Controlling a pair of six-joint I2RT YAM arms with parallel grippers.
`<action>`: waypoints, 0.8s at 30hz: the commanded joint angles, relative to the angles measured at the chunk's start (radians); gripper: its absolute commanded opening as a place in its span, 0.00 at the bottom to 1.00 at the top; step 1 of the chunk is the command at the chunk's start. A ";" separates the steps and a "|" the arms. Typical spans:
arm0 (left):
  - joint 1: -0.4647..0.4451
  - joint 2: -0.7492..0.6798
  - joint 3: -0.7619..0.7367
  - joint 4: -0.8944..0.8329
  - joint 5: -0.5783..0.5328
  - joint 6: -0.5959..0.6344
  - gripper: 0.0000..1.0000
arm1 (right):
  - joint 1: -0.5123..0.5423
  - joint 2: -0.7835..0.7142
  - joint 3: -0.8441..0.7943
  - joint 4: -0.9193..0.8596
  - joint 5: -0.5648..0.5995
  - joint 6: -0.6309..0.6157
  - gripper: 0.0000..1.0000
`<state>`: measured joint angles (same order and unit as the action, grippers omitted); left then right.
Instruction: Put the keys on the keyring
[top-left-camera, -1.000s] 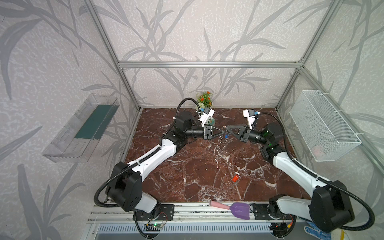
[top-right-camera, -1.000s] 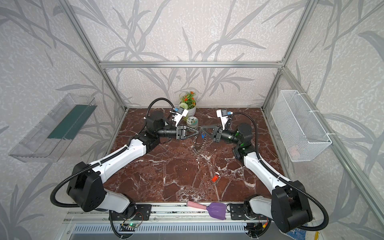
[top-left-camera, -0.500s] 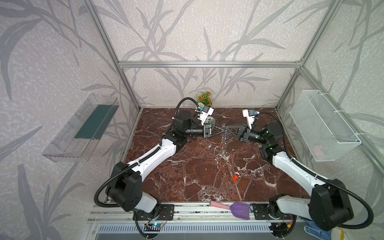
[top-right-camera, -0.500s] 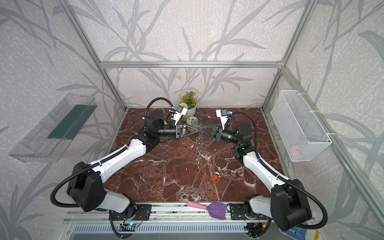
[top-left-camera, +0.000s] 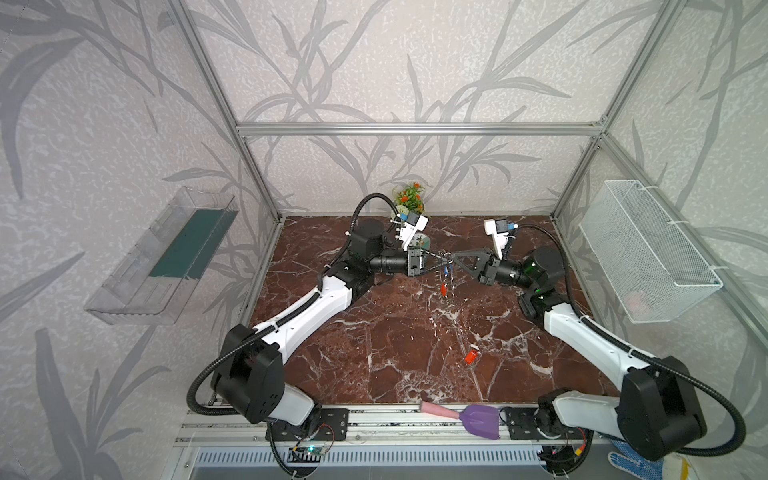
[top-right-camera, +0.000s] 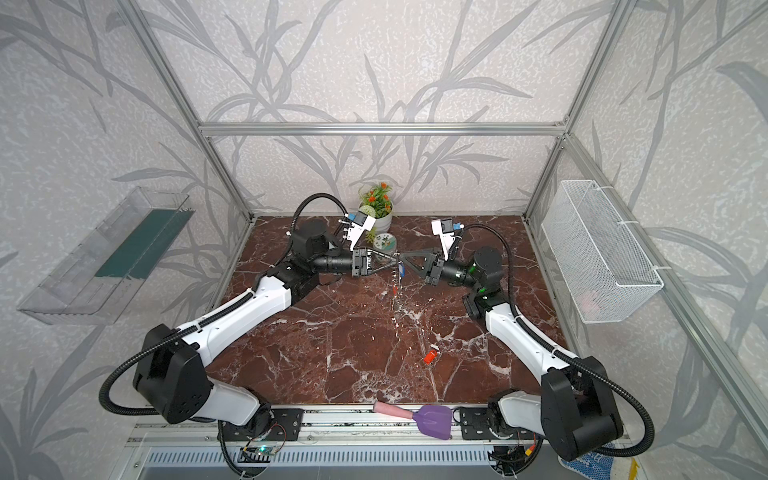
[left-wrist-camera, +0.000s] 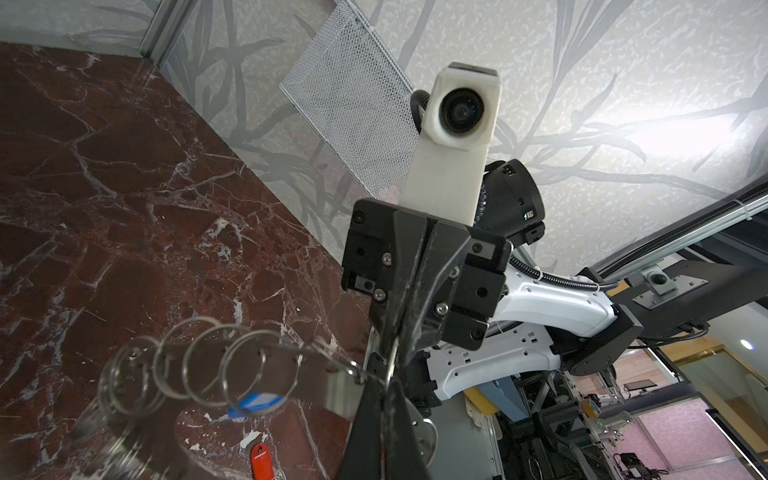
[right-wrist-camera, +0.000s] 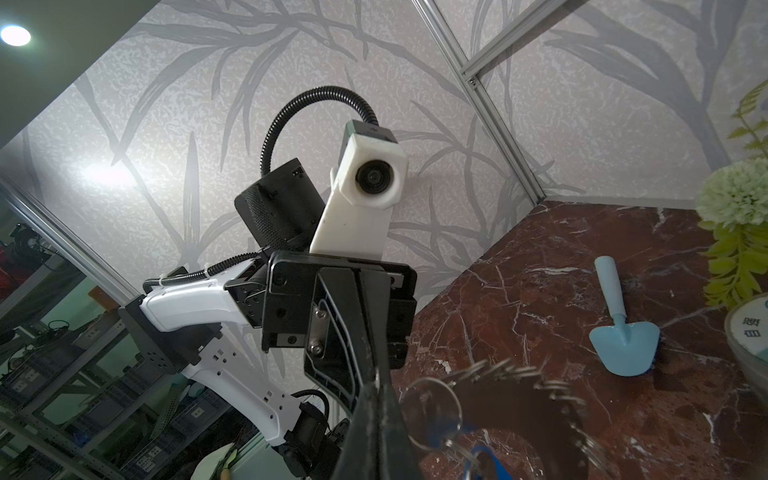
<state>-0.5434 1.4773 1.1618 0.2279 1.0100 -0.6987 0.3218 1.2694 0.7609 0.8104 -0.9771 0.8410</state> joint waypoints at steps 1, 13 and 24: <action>-0.007 -0.032 0.046 -0.125 -0.060 0.098 0.00 | 0.012 -0.011 0.006 -0.002 -0.016 -0.023 0.02; -0.049 -0.086 0.068 -0.378 -0.286 0.361 0.00 | -0.049 -0.216 0.056 -0.524 0.181 -0.160 0.53; -0.149 -0.114 0.015 -0.350 -0.566 0.589 0.00 | -0.050 -0.210 0.208 -1.095 0.432 -0.135 0.59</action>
<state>-0.6682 1.4170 1.1885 -0.1848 0.5564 -0.2291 0.2726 1.0424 0.9184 -0.0639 -0.6308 0.6880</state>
